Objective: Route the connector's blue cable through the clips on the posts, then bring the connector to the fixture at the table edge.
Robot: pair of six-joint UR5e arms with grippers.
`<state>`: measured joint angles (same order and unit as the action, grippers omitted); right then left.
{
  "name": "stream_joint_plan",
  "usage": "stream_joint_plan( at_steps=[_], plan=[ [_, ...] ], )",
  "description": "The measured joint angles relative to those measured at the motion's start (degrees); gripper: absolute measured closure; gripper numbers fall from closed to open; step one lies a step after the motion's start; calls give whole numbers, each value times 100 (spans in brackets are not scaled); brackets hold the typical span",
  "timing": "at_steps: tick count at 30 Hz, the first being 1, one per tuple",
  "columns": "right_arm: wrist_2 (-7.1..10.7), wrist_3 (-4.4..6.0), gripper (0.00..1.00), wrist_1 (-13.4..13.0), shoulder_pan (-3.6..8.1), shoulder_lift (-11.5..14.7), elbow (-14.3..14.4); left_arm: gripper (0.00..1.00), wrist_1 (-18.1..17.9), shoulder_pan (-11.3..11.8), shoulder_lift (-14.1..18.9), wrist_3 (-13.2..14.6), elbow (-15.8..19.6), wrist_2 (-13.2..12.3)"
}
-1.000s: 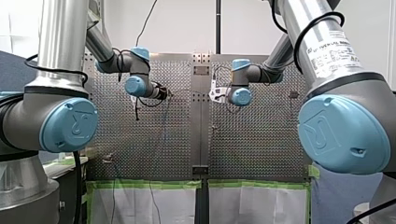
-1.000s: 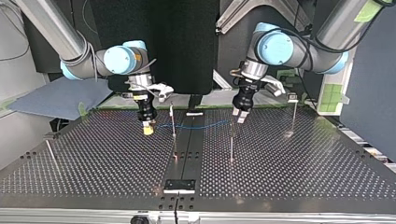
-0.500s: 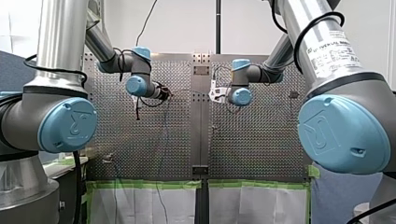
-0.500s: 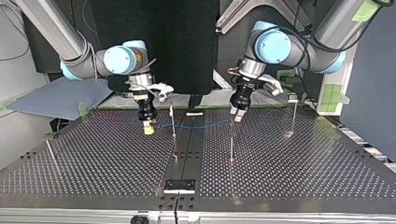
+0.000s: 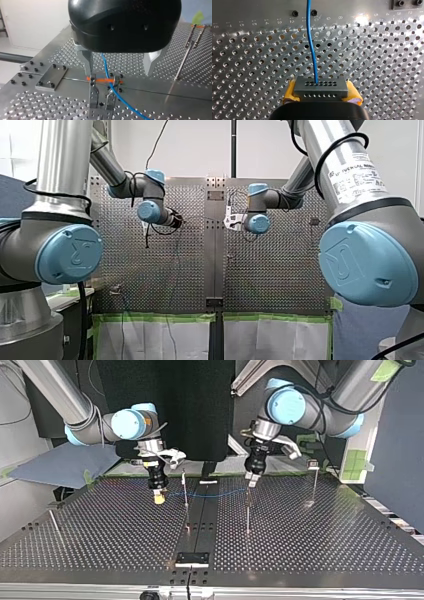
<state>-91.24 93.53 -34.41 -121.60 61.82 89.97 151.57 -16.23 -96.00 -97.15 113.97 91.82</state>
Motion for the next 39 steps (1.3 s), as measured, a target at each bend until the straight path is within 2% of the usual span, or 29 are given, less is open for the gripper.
stream_joint_plan(
  at_steps=[7,14,24,29,39],
  plan=[
    [-1,7,100,-8,0,-3,1,0,-136,-335,-5,290,-95,357],
    [-13,8,100,42,14,-6,0,0,-174,-656,-43,264,-344,680],
    [-26,-24,100,145,46,-17,16,0,-22,-1151,-393,234,-539,1191],
    [-16,-26,100,144,47,-23,17,0,-10,-1225,-414,232,-595,1445],
    [0,-35,100,178,29,-24,17,0,26,-1223,-499,229,-841,1919]
  ],
)
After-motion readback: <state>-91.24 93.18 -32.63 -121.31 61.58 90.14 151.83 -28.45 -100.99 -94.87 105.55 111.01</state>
